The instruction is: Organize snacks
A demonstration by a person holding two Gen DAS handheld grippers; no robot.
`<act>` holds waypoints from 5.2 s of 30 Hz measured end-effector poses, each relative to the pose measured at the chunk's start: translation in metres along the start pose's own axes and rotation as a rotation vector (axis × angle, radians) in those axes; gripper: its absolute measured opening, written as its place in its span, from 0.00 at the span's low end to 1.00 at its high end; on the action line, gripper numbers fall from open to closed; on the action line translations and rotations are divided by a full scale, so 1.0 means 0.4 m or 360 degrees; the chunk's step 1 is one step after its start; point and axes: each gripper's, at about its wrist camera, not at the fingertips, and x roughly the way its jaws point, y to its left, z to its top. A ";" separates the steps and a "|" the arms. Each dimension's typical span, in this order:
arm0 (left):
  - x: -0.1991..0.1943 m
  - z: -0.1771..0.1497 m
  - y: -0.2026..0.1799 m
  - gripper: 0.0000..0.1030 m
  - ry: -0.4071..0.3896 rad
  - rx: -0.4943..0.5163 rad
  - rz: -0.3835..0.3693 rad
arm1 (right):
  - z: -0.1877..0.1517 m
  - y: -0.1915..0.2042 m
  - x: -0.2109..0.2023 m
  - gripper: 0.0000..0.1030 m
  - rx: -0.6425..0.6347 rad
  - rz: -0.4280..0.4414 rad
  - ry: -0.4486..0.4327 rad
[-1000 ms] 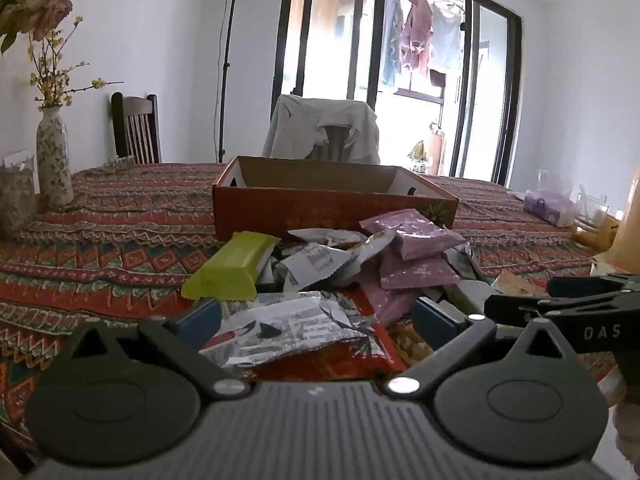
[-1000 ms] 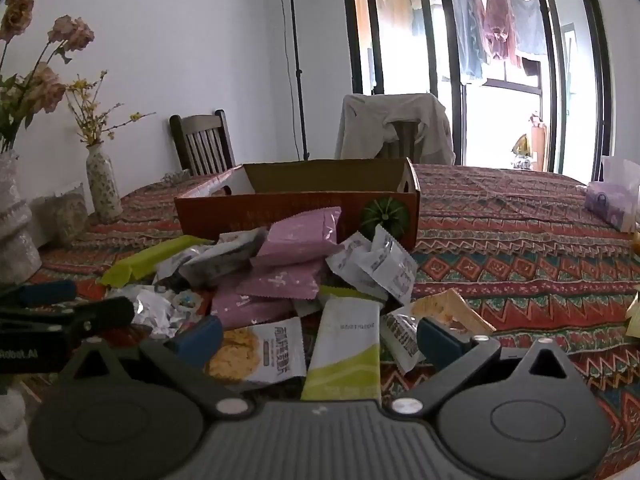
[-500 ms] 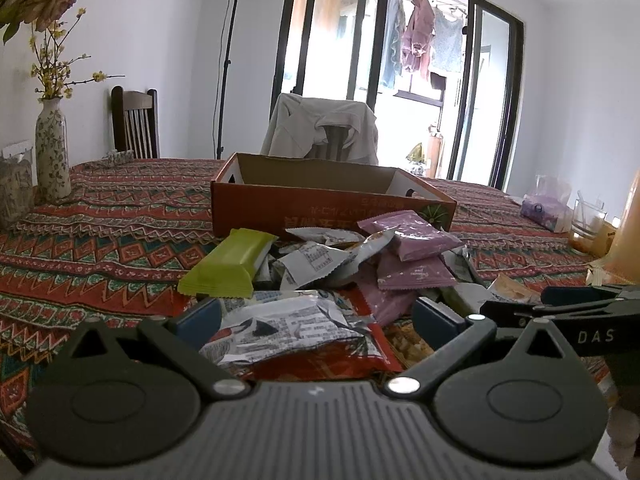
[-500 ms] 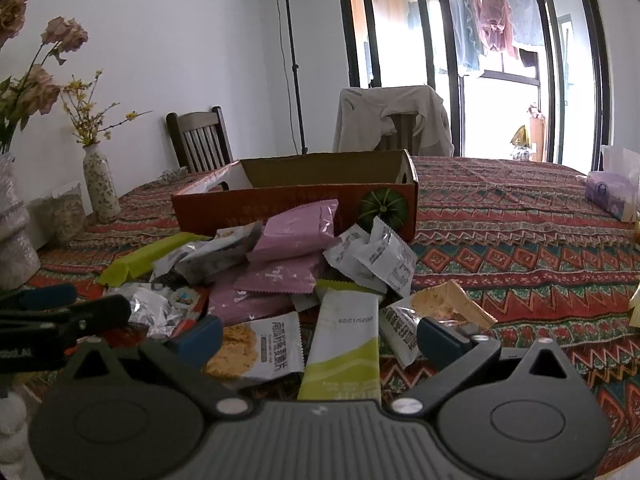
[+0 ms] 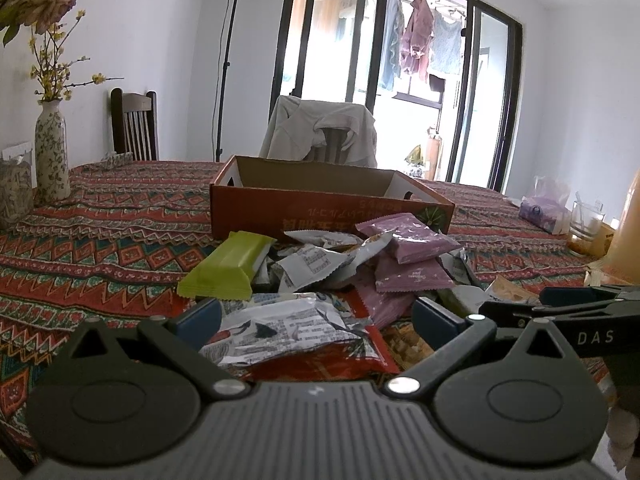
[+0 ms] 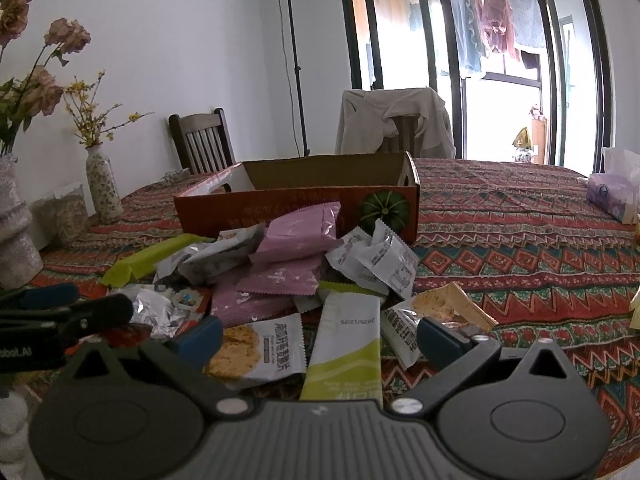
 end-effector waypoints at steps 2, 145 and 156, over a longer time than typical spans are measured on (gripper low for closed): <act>-0.002 0.001 0.000 1.00 -0.0003 -0.0001 -0.0003 | 0.000 0.002 -0.002 1.00 -0.0003 0.0001 -0.0004; 0.525 0.475 0.083 0.38 0.0152 -0.0065 0.0151 | 0.453 -0.077 0.486 0.36 0.0106 -0.0153 -0.0152; 0.667 0.385 0.114 0.38 0.0322 -0.0099 0.0183 | 0.404 -0.097 0.588 0.37 0.0098 -0.0203 0.0021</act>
